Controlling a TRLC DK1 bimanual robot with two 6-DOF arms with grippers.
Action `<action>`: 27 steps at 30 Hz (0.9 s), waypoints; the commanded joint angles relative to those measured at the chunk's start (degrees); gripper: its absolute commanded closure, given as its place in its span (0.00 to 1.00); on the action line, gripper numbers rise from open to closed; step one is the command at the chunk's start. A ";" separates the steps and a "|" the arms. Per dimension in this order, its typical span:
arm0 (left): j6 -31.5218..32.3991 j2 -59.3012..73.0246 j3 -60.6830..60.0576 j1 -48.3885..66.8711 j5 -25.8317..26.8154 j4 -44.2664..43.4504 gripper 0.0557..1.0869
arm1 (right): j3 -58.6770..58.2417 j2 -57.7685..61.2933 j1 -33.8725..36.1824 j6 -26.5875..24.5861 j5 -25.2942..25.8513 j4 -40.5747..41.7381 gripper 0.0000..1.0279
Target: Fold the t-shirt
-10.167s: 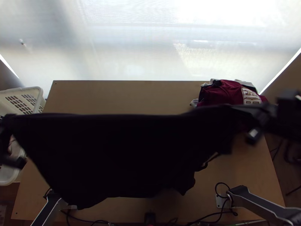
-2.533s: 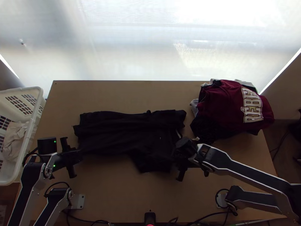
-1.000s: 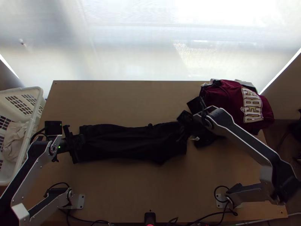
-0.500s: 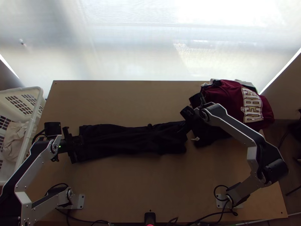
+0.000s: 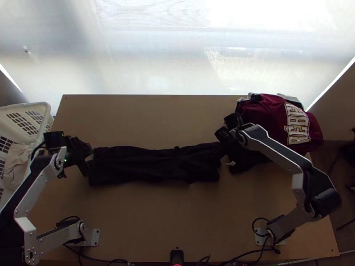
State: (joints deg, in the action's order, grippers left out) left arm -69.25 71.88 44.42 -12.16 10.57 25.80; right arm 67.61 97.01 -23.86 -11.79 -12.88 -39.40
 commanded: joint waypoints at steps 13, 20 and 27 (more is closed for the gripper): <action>-11.34 -4.82 8.57 -25.98 9.56 16.56 0.05 | 4.63 -11.67 4.61 -2.62 0.40 -11.05 0.05; 4.48 -9.39 15.43 -23.96 14.04 19.37 0.05 | 9.91 -13.96 -6.90 0.89 4.97 -14.22 0.14; 11.69 -22.04 8.75 -11.65 14.13 24.82 0.05 | 6.74 -14.22 -20.26 -5.43 11.30 -10.70 0.78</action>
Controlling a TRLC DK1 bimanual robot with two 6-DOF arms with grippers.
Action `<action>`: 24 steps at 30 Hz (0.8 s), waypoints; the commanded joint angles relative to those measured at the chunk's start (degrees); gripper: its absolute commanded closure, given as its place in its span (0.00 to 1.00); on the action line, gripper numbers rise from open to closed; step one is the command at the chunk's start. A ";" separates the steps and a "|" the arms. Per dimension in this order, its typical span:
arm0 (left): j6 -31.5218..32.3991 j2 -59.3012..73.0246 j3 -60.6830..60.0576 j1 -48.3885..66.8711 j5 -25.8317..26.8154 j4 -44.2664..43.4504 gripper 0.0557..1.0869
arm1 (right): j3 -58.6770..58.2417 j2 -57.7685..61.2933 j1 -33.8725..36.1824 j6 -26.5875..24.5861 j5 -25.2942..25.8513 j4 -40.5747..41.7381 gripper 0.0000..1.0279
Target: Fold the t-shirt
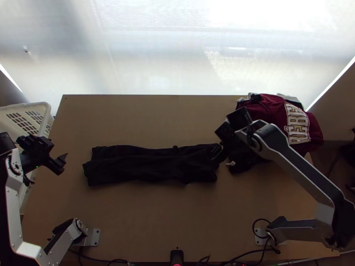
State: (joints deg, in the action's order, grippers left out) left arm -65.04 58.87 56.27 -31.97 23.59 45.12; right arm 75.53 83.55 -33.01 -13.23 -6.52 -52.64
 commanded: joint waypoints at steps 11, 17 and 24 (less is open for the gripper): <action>14.23 -26.00 -19.18 34.87 -12.34 -9.18 0.05 | -9.35 2.94 -21.21 -5.49 17.16 19.24 0.98; 11.69 -26.00 -27.35 40.14 -16.12 -11.55 0.05 | -15.41 6.80 -23.76 -5.75 19.97 29.26 0.98; -3.70 -32.94 -38.78 42.07 -18.67 -15.15 0.05 | -15.67 8.21 -23.76 -5.66 20.41 31.02 0.98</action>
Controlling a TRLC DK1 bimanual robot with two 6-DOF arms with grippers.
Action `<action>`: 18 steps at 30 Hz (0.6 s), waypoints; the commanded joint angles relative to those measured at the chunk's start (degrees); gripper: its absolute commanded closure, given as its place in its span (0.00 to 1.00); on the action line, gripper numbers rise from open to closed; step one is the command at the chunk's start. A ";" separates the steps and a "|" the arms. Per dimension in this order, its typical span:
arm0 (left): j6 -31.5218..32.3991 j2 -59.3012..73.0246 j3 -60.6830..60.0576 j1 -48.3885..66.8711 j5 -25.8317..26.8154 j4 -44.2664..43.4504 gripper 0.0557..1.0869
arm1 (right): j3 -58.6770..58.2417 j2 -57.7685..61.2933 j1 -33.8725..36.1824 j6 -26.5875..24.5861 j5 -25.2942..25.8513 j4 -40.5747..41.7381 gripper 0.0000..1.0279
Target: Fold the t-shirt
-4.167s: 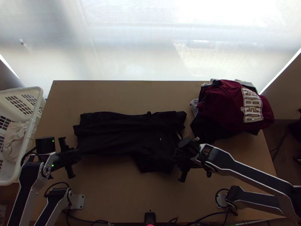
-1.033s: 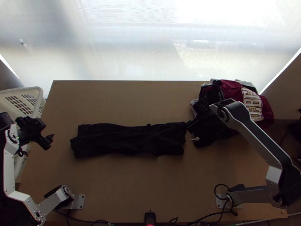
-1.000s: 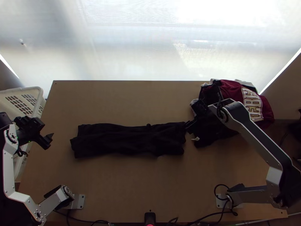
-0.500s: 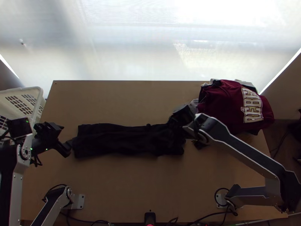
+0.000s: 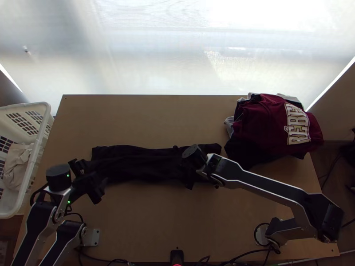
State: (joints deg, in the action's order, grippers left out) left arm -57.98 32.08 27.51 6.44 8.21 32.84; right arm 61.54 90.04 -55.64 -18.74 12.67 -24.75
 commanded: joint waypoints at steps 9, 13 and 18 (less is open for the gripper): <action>-19.10 -10.10 -14.94 4.55 -6.10 0.29 0.05 | -2.83 1.89 -1.14 0.29 1.40 4.45 0.98; -20.77 -10.10 -16.26 5.43 -6.63 -0.23 0.05 | -3.00 1.89 -1.14 0.29 1.40 4.80 0.98; -22.00 -11.16 -19.16 6.66 -7.86 -6.03 0.05 | -3.00 1.89 -1.14 0.46 1.40 4.89 0.98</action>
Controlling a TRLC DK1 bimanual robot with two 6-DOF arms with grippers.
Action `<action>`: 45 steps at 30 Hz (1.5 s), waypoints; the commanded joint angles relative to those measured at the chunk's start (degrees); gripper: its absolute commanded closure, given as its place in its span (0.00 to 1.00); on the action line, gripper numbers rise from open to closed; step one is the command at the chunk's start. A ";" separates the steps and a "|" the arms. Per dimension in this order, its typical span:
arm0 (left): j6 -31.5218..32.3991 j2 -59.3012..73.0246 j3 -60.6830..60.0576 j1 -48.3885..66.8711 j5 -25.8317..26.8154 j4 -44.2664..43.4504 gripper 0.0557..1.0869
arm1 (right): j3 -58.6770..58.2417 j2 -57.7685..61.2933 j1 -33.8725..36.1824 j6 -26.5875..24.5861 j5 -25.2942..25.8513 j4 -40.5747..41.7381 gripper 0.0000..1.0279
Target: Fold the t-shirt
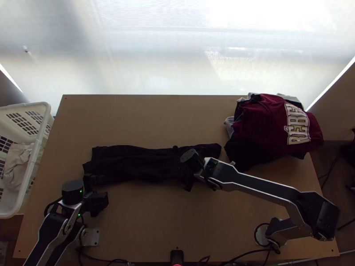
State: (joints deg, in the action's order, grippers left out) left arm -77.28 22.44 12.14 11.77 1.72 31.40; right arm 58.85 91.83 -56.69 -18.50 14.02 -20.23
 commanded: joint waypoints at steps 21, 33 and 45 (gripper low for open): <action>-1.21 21.95 -6.25 -2.89 -2.86 -38.34 0.05 | -3.30 3.18 -0.36 0.04 0.39 6.17 0.98; -2.09 26.87 -3.35 -3.86 -2.68 -38.25 0.08 | -5.50 8.01 1.05 -0.31 0.92 12.14 0.98; 1.51 29.51 11.85 -6.76 -1.36 -24.10 0.62 | -5.50 9.24 0.08 0.31 0.83 12.58 0.98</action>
State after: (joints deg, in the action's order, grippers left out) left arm -78.15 50.78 15.20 6.07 -0.64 0.64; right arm 53.54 100.31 -56.25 -18.72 15.27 -7.70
